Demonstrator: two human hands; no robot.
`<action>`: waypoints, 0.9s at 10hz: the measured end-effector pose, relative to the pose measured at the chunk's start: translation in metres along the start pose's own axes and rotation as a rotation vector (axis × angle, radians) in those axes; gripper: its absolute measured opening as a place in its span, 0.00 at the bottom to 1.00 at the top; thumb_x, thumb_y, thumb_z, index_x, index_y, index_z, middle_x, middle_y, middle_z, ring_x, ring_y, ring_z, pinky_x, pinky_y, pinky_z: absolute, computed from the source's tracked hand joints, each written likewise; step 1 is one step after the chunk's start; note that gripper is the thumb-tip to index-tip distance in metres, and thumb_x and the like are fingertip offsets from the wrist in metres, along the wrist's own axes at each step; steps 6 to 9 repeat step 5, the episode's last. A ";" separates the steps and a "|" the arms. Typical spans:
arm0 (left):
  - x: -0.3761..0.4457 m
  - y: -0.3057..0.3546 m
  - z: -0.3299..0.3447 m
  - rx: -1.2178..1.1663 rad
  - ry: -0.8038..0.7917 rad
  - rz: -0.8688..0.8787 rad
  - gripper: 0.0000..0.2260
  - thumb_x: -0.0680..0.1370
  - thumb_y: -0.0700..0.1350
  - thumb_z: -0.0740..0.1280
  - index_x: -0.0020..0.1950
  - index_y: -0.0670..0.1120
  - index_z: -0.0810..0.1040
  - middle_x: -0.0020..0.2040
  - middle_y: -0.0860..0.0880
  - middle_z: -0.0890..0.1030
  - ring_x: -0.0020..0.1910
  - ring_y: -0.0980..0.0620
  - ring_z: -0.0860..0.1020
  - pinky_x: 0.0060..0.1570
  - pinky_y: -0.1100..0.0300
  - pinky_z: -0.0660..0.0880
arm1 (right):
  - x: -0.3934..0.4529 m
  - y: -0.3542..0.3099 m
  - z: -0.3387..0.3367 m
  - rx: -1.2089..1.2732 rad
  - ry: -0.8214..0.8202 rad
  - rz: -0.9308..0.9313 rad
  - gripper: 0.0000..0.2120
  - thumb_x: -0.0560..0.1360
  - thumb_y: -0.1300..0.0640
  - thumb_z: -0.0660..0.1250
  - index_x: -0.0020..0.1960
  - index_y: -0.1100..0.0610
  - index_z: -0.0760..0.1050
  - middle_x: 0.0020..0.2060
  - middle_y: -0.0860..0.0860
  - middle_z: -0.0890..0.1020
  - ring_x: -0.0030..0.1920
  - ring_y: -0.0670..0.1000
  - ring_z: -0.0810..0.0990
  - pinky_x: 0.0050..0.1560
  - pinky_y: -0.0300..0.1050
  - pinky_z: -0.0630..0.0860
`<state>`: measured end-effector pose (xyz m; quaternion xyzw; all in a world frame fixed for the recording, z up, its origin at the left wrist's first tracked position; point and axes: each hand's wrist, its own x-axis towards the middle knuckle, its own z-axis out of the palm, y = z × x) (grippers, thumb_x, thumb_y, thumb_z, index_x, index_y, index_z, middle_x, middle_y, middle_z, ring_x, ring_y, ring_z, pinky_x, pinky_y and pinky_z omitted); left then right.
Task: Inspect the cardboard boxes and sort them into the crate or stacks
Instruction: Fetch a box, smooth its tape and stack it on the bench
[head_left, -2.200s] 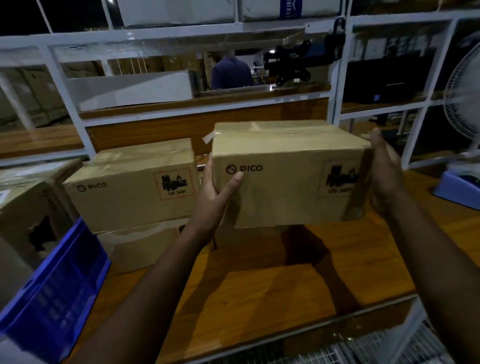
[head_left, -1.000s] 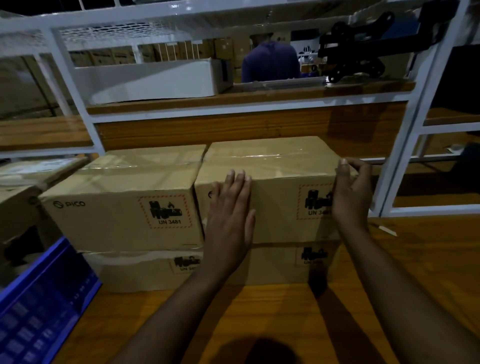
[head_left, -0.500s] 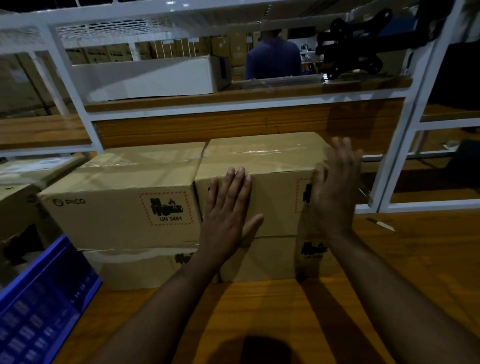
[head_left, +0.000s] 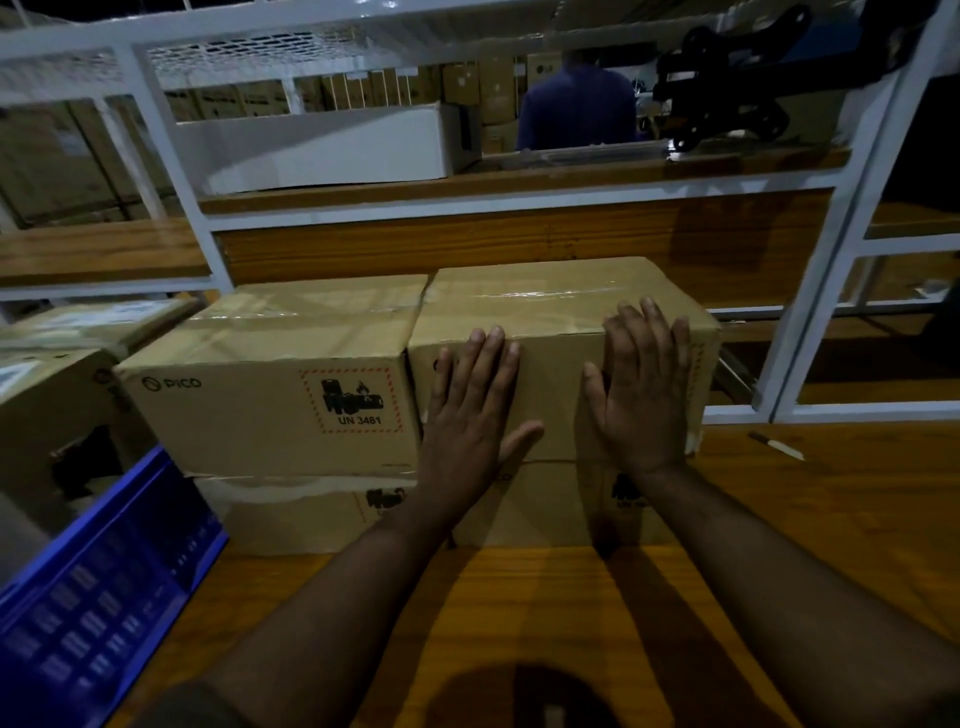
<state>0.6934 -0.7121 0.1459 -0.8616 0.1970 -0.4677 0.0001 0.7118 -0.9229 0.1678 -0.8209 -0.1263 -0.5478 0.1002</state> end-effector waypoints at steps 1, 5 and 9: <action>0.001 0.004 -0.010 -0.009 -0.038 -0.014 0.39 0.80 0.63 0.65 0.81 0.41 0.57 0.82 0.40 0.55 0.82 0.42 0.52 0.79 0.40 0.51 | 0.001 -0.002 -0.005 -0.003 -0.037 0.001 0.25 0.81 0.51 0.61 0.74 0.61 0.63 0.73 0.60 0.66 0.77 0.60 0.58 0.79 0.60 0.47; 0.006 -0.011 -0.078 -0.056 -0.372 0.008 0.38 0.81 0.61 0.60 0.83 0.46 0.45 0.83 0.46 0.43 0.82 0.51 0.40 0.81 0.48 0.46 | 0.004 -0.023 -0.040 -0.116 -0.266 0.079 0.33 0.80 0.50 0.62 0.78 0.64 0.56 0.78 0.63 0.57 0.80 0.61 0.50 0.79 0.60 0.43; 0.006 -0.011 -0.078 -0.056 -0.372 0.008 0.38 0.81 0.61 0.60 0.83 0.46 0.45 0.83 0.46 0.43 0.82 0.51 0.40 0.81 0.48 0.46 | 0.004 -0.023 -0.040 -0.116 -0.266 0.079 0.33 0.80 0.50 0.62 0.78 0.64 0.56 0.78 0.63 0.57 0.80 0.61 0.50 0.79 0.60 0.43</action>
